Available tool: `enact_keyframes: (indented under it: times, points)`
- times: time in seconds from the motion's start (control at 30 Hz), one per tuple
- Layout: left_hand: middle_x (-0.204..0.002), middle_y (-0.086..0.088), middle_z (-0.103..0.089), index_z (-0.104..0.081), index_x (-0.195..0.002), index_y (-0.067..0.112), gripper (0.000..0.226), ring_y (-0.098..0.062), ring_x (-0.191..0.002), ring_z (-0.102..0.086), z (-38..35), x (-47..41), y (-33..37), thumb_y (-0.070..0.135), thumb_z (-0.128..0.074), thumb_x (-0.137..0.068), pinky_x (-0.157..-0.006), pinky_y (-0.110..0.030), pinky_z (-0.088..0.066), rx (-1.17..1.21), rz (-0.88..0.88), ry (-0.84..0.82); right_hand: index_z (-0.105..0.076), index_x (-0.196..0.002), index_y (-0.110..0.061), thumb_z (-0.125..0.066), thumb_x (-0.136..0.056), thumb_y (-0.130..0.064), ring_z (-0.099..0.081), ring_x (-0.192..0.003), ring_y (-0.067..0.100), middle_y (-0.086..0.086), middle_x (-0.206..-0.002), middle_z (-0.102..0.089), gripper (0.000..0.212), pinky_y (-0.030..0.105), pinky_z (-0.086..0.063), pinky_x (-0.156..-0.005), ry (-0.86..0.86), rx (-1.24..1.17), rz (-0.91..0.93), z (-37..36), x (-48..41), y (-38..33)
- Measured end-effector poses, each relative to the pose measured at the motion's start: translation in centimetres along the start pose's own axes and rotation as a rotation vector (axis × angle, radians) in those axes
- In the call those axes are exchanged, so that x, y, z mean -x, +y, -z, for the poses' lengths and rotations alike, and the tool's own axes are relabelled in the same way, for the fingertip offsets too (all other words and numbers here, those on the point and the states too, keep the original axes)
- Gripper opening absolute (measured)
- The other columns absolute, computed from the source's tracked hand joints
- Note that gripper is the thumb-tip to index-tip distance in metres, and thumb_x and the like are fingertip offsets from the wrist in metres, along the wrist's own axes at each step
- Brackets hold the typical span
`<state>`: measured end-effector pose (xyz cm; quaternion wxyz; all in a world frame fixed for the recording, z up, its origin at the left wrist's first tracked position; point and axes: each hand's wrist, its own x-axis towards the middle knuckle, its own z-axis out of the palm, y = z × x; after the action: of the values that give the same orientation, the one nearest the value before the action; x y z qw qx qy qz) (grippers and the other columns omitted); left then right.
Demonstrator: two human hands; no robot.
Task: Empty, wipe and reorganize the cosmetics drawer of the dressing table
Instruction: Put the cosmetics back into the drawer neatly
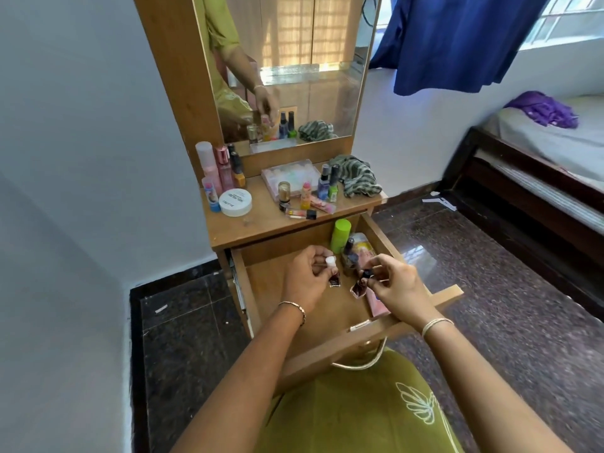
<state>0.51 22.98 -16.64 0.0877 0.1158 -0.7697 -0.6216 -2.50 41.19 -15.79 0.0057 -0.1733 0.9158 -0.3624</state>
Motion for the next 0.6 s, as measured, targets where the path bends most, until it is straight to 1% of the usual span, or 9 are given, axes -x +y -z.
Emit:
enact_keyframes:
  times: [0.1, 0.23, 0.4, 0.5, 0.6]
  points:
    - [-0.087, 0.002, -0.068, -0.061, -0.086, 0.021, 0.031, -0.011, -0.083, -0.066, -1.4, -0.4, -0.6, -0.006, -0.071, -0.075, -0.078, -0.022, -0.055, -0.070, 0.003, -0.058, -0.066, -0.095, -0.027, -0.077, -0.076, -0.013, -0.067, -0.083, 0.011, -0.004, -0.089, -0.071, 0.026, 0.034, -0.057, -0.077, -0.011, 0.060, -0.006, 0.1, 0.1, 0.7]
    - [-0.085, 0.006, -0.068, -0.061, -0.085, 0.025, 0.031, -0.006, -0.080, -0.066, -2.8, -1.0, -1.0, -0.001, -0.073, -0.075, -0.075, -0.020, -0.055, -0.151, -0.016, -0.112, -0.067, -0.095, -0.027, -0.076, -0.075, -0.014, -0.065, -0.084, 0.014, -0.002, -0.090, -0.071, 0.025, 0.027, -0.054, -0.073, 0.006, 0.119, -0.022, -0.1, 0.1, 0.8]
    - [-0.086, 0.002, -0.069, -0.062, -0.086, 0.021, 0.027, -0.008, -0.080, -0.067, -3.9, -1.9, -0.9, -0.001, -0.073, -0.075, -0.077, -0.026, -0.057, -0.194, -0.012, -0.151, -0.068, -0.092, -0.023, -0.073, -0.076, -0.012, -0.064, -0.084, 0.016, -0.001, -0.090, -0.071, 0.020, 0.027, -0.053, -0.073, -0.004, 0.143, -0.057, -0.3, 0.0, 0.9]
    - [-0.086, 0.005, -0.070, -0.063, -0.085, 0.022, 0.027, -0.005, -0.080, -0.066, -4.4, -2.1, -1.0, 0.001, -0.075, -0.074, -0.076, -0.023, -0.057, -0.232, -0.021, -0.141, -0.068, -0.091, -0.024, -0.072, -0.076, -0.012, -0.062, -0.081, 0.016, -0.001, -0.088, -0.070, 0.020, 0.022, -0.047, -0.068, 0.034, 0.169, -0.075, -0.5, 0.0, 0.7]
    - [-0.084, 0.008, -0.068, -0.062, -0.083, 0.025, 0.027, -0.003, -0.078, -0.065, -4.8, -2.1, -1.2, 0.005, -0.077, -0.073, -0.072, -0.017, -0.055, -0.260, -0.027, -0.129, -0.068, -0.091, -0.024, -0.069, -0.076, -0.010, -0.063, -0.082, 0.019, 0.001, -0.086, -0.070, 0.020, 0.026, -0.050, -0.069, 0.061, 0.187, -0.093, -0.7, 0.0, 0.4]
